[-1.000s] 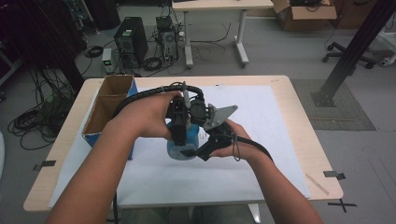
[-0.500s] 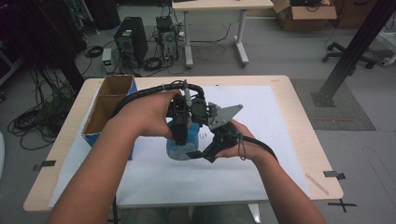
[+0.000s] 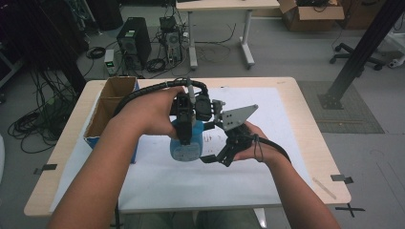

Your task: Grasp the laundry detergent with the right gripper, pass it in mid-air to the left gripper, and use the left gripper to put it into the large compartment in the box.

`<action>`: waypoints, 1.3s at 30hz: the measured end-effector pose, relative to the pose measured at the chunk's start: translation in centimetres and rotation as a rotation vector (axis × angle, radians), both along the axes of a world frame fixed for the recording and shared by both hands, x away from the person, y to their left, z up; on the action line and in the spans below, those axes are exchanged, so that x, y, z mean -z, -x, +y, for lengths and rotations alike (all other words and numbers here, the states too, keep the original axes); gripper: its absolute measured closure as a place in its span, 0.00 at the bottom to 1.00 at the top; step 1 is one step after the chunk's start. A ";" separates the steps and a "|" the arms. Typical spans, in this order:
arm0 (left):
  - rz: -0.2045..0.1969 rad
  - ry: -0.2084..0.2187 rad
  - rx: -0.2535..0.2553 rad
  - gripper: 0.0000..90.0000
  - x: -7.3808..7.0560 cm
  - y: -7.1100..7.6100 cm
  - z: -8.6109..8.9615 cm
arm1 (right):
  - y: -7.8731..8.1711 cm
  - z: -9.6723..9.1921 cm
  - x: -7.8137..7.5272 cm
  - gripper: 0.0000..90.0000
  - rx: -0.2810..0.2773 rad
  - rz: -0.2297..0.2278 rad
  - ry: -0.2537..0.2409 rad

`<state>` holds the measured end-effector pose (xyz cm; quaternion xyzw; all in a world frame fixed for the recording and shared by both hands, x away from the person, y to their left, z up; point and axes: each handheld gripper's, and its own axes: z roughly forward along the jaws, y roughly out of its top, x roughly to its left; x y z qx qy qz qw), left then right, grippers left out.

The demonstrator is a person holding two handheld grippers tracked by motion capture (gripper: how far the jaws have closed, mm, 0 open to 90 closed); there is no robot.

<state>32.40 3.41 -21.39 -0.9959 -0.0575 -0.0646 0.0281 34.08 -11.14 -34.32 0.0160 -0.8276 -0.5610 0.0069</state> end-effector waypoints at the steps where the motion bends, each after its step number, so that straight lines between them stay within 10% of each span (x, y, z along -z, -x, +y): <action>1: 0.003 0.006 -0.017 0.43 -0.1 -0.1 0.1 | 0.0 -0.3 -0.1 0.01 0.000 -0.004 0.003; 39: 0.016 0.077 -0.770 0.43 -7.2 -5.0 7.0 | -4.2 -8.2 -2.2 0.01 0.142 -0.048 0.201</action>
